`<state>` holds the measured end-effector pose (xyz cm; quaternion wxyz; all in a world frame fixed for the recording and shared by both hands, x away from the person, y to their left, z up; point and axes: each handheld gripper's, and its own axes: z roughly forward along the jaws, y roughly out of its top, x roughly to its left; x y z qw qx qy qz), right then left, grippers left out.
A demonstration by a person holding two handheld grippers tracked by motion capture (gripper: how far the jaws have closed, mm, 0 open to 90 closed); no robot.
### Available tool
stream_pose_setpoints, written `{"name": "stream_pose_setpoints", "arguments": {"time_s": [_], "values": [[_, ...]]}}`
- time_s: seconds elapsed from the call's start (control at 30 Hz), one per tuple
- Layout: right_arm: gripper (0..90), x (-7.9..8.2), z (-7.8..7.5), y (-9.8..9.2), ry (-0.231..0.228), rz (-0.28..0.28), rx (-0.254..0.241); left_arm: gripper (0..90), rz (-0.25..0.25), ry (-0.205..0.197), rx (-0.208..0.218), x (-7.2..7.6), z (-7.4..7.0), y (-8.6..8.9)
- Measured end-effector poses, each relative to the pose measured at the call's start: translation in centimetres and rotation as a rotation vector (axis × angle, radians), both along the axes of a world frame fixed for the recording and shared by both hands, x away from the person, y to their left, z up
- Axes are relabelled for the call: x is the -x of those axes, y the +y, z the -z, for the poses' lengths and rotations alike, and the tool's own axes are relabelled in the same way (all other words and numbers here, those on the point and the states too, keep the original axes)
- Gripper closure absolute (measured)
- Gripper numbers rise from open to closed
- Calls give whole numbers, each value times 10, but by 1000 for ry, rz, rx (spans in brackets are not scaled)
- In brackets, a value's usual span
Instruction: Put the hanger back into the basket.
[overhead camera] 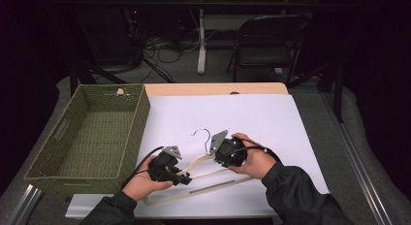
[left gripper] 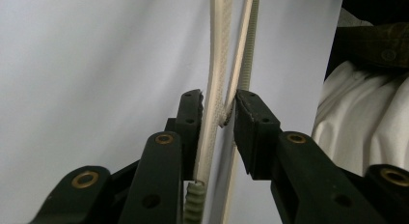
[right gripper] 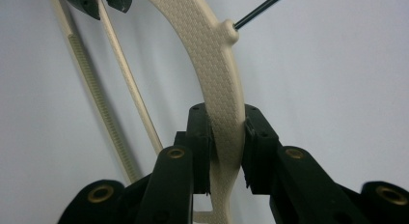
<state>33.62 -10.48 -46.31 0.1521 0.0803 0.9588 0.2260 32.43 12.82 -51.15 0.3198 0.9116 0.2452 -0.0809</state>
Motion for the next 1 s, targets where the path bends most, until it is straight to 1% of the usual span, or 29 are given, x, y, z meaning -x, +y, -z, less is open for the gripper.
{"name": "stream_pose_setpoints", "arguments": {"time_s": [0.03,0.07,0.1,0.13,0.17,0.2,0.23,0.27,0.33,0.37,0.4,0.47,0.5,0.53,0.57,0.6,0.63,0.67,0.73,0.77,0.8,0.83,0.87,0.9,0.93,1.0], "values": [[758,0,0,0,0,0,0,737,0,0,0,0,0,0],[758,0,0,0,-2,-2,-1,737,12,10,9,0,0,0],[759,0,0,0,-2,-2,-2,746,9,-5,-1,1,0,0],[758,1,0,-1,1,-3,-3,758,27,0,1,0,0,0],[758,1,0,-1,1,-3,-3,767,27,0,1,0,0,0],[758,1,0,-1,1,-3,-3,767,43,10,9,0,1,0],[758,2,0,-1,2,-2,-9,775,37,-6,-5,2,1,-1],[759,3,0,-1,-3,-9,-8,783,53,9,4,2,0,-1],[760,4,-1,-2,0,-11,-11,789,57,7,6,2,0,-1],[761,6,-2,-2,-1,-10,-17,804,65,10,14,2,0,0],[761,7,-3,-2,-5,-17,-14,814,58,-6,-2,4,-1,-1],[761,8,-4,-3,-5,-13,-21,838,62,-5,0,4,-2,0],[760,9,-5,-3,-11,-23,-21,838,76,16,14,4,-3,0],[753,10,-7,-3,-20,-29,-28,865,73,5,6,5,-5,0],[753,10,-7,-3,-20,-29,-28,867,73,5,6,5,-5,0],[749,12,-9,-2,-44,-26,-29,867,74,-10,-3,6,-7,0],[749,12,-9,-2,-44,-26,-29,867,72,-21,-15,7,-8,-1],[748,12,-10,-2,-46,-30,-30,868,74,-19,-12,8,-9,-1],[744,11,-11,-1,-53,-31,-33,869,56,-43,-21,9,-11,-1],[744,10,-11,-1,-55,-29,-35,869,57,-38,-10,8,-11,0],[743,9,-10,-2,-44,-19,-46,870,53,-41,-13,8,-12,1],[743,9,-10,-2,-44,-19,-46,870,55,-33,-1,7,-12,1],[740,7,-11,-2,-35,-13,-52,870,57,-26,2,7,-12,2],[740,7,-11,-2,-35,-13,-52,870,60,-20,5,7,-11,2],[734,6,-10,-2,-33,-11,-53,871,48,-33,-8,7,-11,1],[708,6,-10,-2,-23,-8,-60,871,48,-34,-9,7,-11,1]]}}
